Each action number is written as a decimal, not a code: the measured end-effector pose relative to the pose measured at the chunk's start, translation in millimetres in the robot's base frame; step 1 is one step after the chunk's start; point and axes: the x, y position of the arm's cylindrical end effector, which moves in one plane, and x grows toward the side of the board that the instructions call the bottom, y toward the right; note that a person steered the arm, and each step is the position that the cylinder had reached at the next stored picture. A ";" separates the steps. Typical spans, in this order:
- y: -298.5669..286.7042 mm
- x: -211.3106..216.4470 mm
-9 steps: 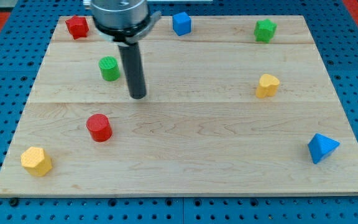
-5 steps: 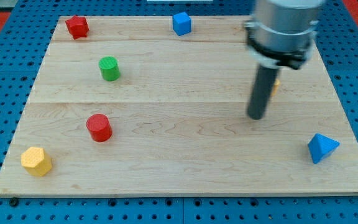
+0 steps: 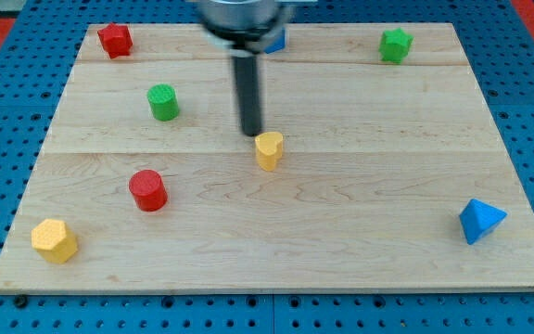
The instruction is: Push the yellow heart towards the red circle
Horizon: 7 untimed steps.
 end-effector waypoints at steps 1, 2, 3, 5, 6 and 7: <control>98.2 7.3; 50.7 26.8; -2.2 30.9; -66.6 11.6; -156.8 -4.5; -52.0 -4.4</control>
